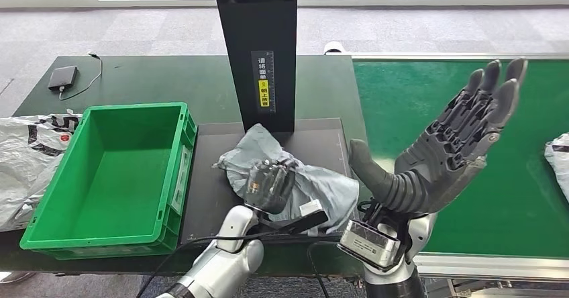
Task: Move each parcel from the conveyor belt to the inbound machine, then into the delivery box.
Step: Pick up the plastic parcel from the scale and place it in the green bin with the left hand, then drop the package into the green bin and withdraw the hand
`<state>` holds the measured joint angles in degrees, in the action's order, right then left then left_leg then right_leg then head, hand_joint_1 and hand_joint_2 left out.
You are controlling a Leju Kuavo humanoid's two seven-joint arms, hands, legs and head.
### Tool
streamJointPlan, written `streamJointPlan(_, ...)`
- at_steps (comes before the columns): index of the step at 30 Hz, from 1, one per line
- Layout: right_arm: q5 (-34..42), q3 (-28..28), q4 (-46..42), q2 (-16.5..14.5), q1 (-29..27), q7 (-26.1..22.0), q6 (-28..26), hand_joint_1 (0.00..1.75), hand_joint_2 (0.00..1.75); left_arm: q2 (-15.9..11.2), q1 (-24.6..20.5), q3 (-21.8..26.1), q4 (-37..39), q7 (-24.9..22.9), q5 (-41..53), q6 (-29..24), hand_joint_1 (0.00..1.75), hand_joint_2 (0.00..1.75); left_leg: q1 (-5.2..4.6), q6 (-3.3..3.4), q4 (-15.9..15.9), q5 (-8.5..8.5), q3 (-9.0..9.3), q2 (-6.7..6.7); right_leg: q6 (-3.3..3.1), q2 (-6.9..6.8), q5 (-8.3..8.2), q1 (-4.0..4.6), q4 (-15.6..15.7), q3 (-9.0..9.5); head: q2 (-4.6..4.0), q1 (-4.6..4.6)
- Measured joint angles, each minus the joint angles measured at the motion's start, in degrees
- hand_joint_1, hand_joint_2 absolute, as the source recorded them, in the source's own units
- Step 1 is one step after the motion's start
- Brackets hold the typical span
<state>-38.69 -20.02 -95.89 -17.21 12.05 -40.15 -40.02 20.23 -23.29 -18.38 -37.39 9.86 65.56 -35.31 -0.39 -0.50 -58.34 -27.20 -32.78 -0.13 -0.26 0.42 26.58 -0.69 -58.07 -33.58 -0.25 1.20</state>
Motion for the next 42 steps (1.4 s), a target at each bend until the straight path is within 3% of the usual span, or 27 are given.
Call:
streamJointPlan(2, 0.18, 0.00, 0.11, 0.02, 0.00, 0.00, 0.00, 0.00, 1.75, -0.50, 1.99, 6.39, -9.56, 3.37, 3.50, -4.57, 1.75, 1.75, 0.01, 0.00, 0.01, 0.00, 0.03, 0.04, -0.01, 0.04, 0.00, 0.02, 0.00, -0.01, 0.01, -0.01)
streamJointPlan(4, 0.41, 0.00, 0.23, 0.03, 0.01, 0.00, 0.00, 0.00, 1.75, -0.90, 3.72, 11.80, -18.68, 4.83, 5.35, -5.07, 1.75, 1.75, 0.03, -0.01, 0.02, 0.00, 0.03, 0.04, -0.01, 0.05, 0.01, 0.04, 0.00, -0.01, 0.01, -0.02)
streamJointPlan(8, 0.48, 0.00, 0.30, 0.03, 0.03, 0.00, 0.00, 0.00, 1.75, -1.39, 5.59, 17.40, -29.51, 5.23, 5.98, -5.07, 1.75, 1.75, 0.06, -0.01, 0.03, 0.00, 0.02, -0.07, -0.03, -0.02, 0.03, 0.06, 0.00, 0.03, 0.01, -0.01)
streamJointPlan(21, 0.58, 0.00, 0.48, 0.03, 0.04, 0.00, 0.00, 0.00, 1.75, -1.93, 7.32, 21.28, -40.24, 5.32, 6.98, -4.98, 1.75, 1.75, 0.01, 0.00, 0.01, 0.00, 0.00, -0.09, 0.00, -0.04, 0.01, 0.01, 0.00, 0.07, 0.01, -0.02)
streamJointPlan(27, 0.96, 0.01, 0.63, 0.03, 0.03, 0.00, 0.00, 0.00, 1.75, -2.27, 8.57, 23.12, -53.54, 7.96, 5.97, -4.98, 1.75, 1.75, 0.04, -0.01, 0.02, 0.00, 0.00, -0.08, -0.03, -0.03, 0.03, 0.04, 0.01, 0.02, 0.01, -0.01)
streamJointPlan(30, 0.78, 0.02, 0.66, 0.03, -0.01, 0.00, 0.00, 0.00, 1.75, -2.36, 8.97, 23.84, -57.74, 5.38, 8.08, -4.98, 1.75, 1.75, 0.04, -0.01, 0.02, 0.00, 0.01, -0.09, -0.04, -0.04, 0.05, 0.04, 0.01, 0.02, 0.01, -0.01)
streamJointPlan(34, 0.30, 0.03, 0.51, 0.03, -0.13, 0.00, 0.00, 0.00, 1.75, -2.46, 9.02, 26.86, -56.93, 2.99, 9.22, -4.98, 1.75, 1.75, 0.03, -0.01, 0.02, 0.00, 0.04, 0.00, -0.03, 0.00, 0.04, 0.03, 0.01, 0.01, 0.00, -0.01)
streamJointPlan(36, 0.30, 0.03, 0.38, 0.03, -0.16, 0.00, -0.01, 0.00, 1.75, -2.42, 7.28, 31.31, -52.95, 4.28, 8.65, -4.97, 1.75, 1.75, 0.02, -0.01, 0.02, 0.02, 0.06, 0.00, -0.02, 0.00, 0.02, 0.02, 0.01, 0.04, 0.01, 0.00)
streamJointPlan(40, 0.36, 0.04, 0.33, 0.03, -0.23, 0.00, -0.01, 0.00, 1.75, -1.92, 0.34, 48.63, -41.30, 14.41, 8.85, -4.76, 1.75, 1.75, 0.05, -0.05, 0.02, 0.07, 0.10, 0.23, -0.12, 0.20, -0.12, 0.06, 0.00, -0.02, 0.00, -0.01)
streamJointPlan(42, 0.43, 0.04, 0.33, 0.09, -0.67, 0.00, -0.01, 0.00, 1.75, -1.68, -2.22, 56.30, -36.78, 17.30, 9.74, -4.76, 1.75, 1.75, 0.07, -0.06, 0.02, 0.08, 0.12, 0.32, -0.14, 0.30, -0.16, 0.07, 0.00, -0.04, 0.00, -0.01)
